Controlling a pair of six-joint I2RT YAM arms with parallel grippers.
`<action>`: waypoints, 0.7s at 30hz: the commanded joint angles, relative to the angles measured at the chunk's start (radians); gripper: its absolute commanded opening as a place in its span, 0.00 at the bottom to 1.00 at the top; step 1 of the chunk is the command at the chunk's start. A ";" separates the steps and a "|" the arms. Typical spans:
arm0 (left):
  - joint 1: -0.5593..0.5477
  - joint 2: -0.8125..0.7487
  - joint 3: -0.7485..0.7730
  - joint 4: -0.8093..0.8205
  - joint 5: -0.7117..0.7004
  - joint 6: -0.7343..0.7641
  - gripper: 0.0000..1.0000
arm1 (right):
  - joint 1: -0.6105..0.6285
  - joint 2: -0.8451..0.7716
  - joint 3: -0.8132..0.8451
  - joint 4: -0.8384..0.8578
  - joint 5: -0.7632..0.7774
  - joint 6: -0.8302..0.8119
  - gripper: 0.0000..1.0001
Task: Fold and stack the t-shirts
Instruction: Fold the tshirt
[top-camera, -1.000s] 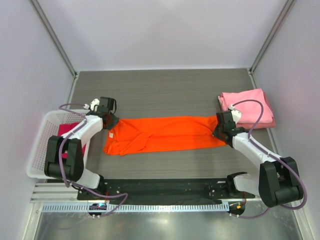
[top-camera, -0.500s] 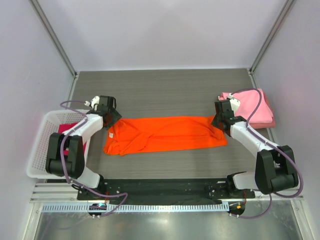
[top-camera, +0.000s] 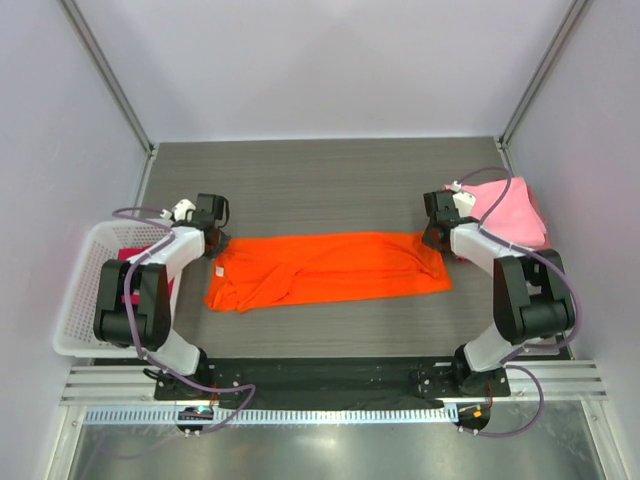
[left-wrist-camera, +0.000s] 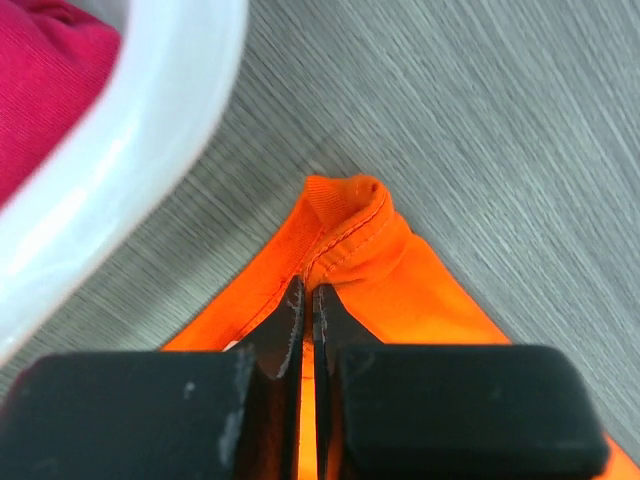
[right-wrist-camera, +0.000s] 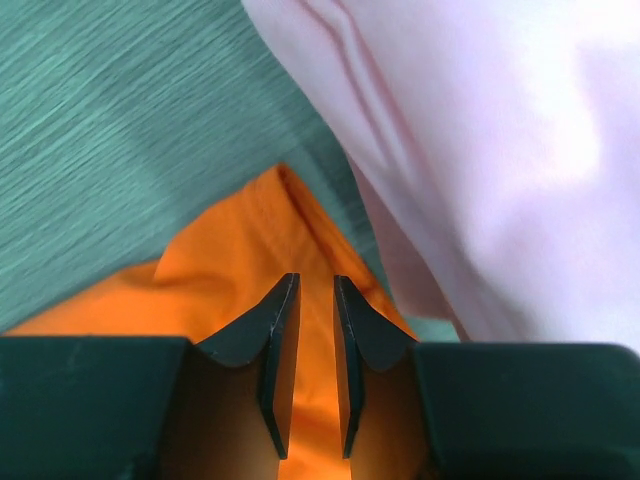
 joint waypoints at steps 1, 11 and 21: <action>0.018 -0.018 0.002 0.007 -0.055 -0.014 0.00 | -0.003 0.090 0.070 0.041 0.045 0.022 0.26; 0.041 -0.044 0.000 0.002 -0.038 0.038 0.05 | -0.053 0.175 0.095 0.038 0.065 0.042 0.22; -0.049 -0.275 -0.043 -0.001 0.011 0.109 0.68 | 0.023 -0.003 0.034 0.104 0.011 -0.024 0.43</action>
